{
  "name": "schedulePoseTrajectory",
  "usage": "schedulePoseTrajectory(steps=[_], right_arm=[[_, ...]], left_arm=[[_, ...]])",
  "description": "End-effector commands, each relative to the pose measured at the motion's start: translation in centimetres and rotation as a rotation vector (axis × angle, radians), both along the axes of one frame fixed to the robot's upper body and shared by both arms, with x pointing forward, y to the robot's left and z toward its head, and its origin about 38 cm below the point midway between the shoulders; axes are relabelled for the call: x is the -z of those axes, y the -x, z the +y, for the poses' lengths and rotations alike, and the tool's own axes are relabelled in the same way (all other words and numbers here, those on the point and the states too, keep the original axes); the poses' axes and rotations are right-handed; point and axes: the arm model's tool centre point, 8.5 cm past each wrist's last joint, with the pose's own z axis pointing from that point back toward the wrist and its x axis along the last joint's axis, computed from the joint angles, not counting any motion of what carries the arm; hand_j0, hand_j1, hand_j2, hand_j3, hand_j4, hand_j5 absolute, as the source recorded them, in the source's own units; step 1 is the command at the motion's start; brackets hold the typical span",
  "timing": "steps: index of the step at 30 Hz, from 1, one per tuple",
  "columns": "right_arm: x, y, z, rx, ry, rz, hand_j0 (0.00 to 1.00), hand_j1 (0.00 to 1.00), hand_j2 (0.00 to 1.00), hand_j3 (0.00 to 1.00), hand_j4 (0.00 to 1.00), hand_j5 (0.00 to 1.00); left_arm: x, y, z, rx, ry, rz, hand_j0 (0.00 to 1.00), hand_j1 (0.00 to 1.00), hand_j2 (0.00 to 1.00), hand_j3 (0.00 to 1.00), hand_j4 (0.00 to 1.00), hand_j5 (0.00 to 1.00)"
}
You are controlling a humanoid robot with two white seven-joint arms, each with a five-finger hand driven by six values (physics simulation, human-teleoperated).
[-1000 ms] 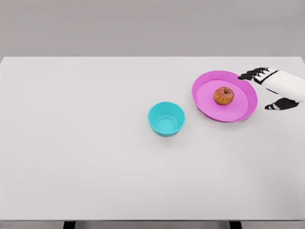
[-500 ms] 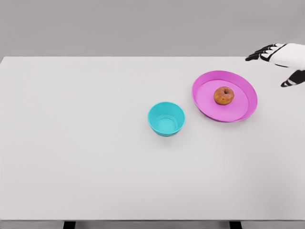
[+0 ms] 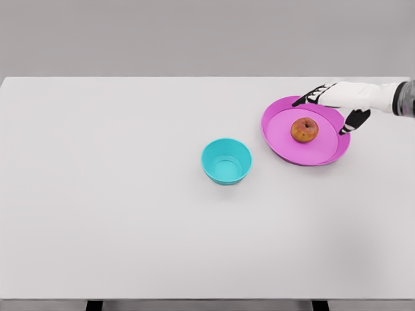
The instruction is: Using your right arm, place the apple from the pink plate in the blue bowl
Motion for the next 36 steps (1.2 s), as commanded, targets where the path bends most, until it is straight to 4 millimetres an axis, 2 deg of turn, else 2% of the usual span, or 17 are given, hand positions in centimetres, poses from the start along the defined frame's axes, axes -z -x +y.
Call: schedulePoseTrajectory(steps=[1, 5, 8, 12, 17, 20, 26, 27, 28, 34, 36], right_arm=[[1.6, -0.6, 0.6, 0.019, -0.020, 0.038, 1.00, 1.00, 1.00, 1.00, 1.00, 1.00], [2.7, -1.1, 0.1, 0.055, -0.029, 0.064, 1.00, 1.00, 1.00, 1.00, 1.00, 1.00], [3.2, -1.3, 1.3, 0.041, -0.046, 0.073, 1.00, 1.00, 1.00, 1.00, 1.00, 1.00], [4.1, -1.5, 1.0, 0.063, -0.050, 0.096, 1.00, 1.00, 1.00, 1.00, 1.00, 1.00], [4.5, -1.4, 1.2, 0.058, -0.041, 0.105, 1.00, 1.00, 1.00, 1.00, 1.00, 1.00], [4.8, -1.5, 2.2, 0.041, -0.046, 0.110, 1.00, 1.00, 1.00, 1.00, 1.00, 1.00], [5.2, -1.4, 2.2, 0.038, -0.036, 0.118, 0.99, 0.99, 0.99, 0.99, 0.99, 0.99], [5.2, -1.4, 2.2, 0.038, -0.036, 0.118, 0.91, 0.91, 0.91, 0.91, 0.91, 0.91], [5.2, -1.4, 2.3, 0.036, -0.036, 0.119, 0.78, 0.78, 0.78, 0.78, 0.78, 0.78], [5.4, -1.3, 2.4, 0.030, -0.029, 0.123, 0.70, 0.70, 0.70, 0.70, 0.70, 0.70], [5.5, -1.2, 2.4, 0.031, -0.026, 0.127, 0.71, 0.71, 0.71, 0.71, 0.71, 0.71]], left_arm=[[0.0, 0.1, 0.0, -0.002, 0.000, 0.001, 1.00, 1.00, 1.00, 1.00, 1.00, 1.00], [0.0, 0.0, 0.0, 0.000, 0.000, 0.000, 1.00, 1.00, 1.00, 1.00, 1.00, 1.00], [0.0, 0.1, 0.0, 0.000, 0.000, 0.002, 1.00, 1.00, 1.00, 1.00, 1.00, 1.00], [0.0, 0.1, 0.0, -0.002, 0.000, 0.001, 1.00, 1.00, 1.00, 1.00, 1.00, 1.00], [0.0, 0.0, 0.0, -0.002, 0.000, 0.000, 1.00, 1.00, 1.00, 1.00, 1.00, 1.00], [0.0, 0.1, 0.0, -0.002, 0.000, 0.003, 1.00, 1.00, 1.00, 1.00, 1.00, 1.00], [0.0, 0.1, 0.0, -0.002, 0.000, 0.001, 1.00, 1.00, 1.00, 1.00, 1.00, 1.00], [0.0, 0.1, 0.0, 0.000, 0.000, 0.002, 1.00, 1.00, 1.00, 1.00, 1.00, 1.00], [0.0, 0.0, 0.0, 0.000, 0.000, 0.002, 1.00, 1.00, 1.00, 1.00, 1.00, 1.00], [0.0, 0.1, 0.0, -0.002, 0.000, 0.003, 1.00, 1.00, 1.00, 1.00, 1.00, 1.00], [0.0, 0.1, 0.0, -0.002, 0.000, 0.001, 1.00, 1.00, 1.00, 1.00, 1.00, 1.00]])
